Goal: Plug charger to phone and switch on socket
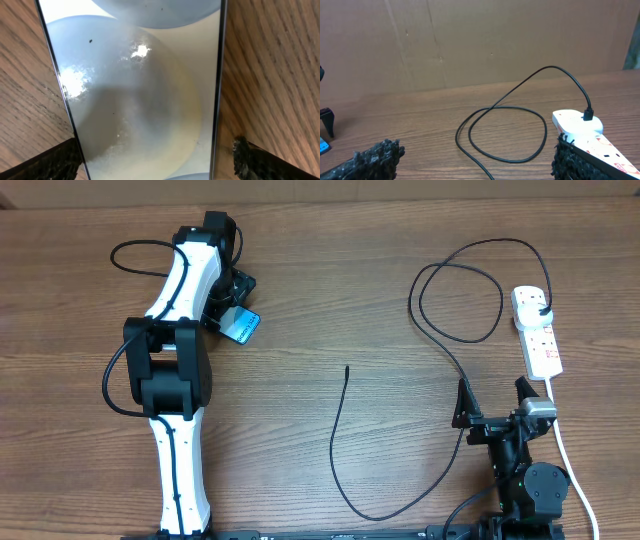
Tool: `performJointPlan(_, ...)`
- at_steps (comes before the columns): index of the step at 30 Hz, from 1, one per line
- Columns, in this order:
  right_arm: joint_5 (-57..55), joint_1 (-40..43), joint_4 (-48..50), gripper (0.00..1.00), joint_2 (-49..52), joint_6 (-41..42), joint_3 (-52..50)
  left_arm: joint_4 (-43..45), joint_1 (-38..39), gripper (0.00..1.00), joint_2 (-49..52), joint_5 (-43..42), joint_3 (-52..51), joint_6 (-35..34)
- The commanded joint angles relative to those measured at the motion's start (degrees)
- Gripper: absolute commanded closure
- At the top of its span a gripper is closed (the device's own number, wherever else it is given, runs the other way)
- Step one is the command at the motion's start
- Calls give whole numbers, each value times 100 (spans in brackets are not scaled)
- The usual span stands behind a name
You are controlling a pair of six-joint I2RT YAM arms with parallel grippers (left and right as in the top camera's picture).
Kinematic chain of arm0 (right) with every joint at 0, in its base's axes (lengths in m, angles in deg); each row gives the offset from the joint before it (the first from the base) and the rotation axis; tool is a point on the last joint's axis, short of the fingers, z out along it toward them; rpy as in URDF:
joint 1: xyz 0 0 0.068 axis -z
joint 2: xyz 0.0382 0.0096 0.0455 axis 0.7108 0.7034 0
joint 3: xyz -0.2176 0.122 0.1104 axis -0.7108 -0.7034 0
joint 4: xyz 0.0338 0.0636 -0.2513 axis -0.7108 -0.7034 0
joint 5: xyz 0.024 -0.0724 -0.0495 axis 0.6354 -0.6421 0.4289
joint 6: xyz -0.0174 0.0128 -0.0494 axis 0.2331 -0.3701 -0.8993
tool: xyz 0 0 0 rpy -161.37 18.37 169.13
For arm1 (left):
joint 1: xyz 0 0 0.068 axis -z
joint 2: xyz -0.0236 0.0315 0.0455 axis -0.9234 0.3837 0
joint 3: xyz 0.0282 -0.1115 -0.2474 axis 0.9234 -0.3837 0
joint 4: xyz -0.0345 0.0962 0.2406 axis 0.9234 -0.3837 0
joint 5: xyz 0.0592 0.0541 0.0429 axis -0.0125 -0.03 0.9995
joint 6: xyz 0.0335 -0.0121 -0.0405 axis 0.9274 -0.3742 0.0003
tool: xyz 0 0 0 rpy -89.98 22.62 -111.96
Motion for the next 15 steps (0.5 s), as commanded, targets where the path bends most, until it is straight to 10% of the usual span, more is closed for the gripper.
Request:
performJointPlan(1, -11, -39, 24, 0, -57, 42, -61, 63, -103, 0, 197, -31, -282, -127)
performJointPlan(15, -11, -39, 24, 0, -57, 39, -61, 291, -111, 0, 199, -31, -286, 92)
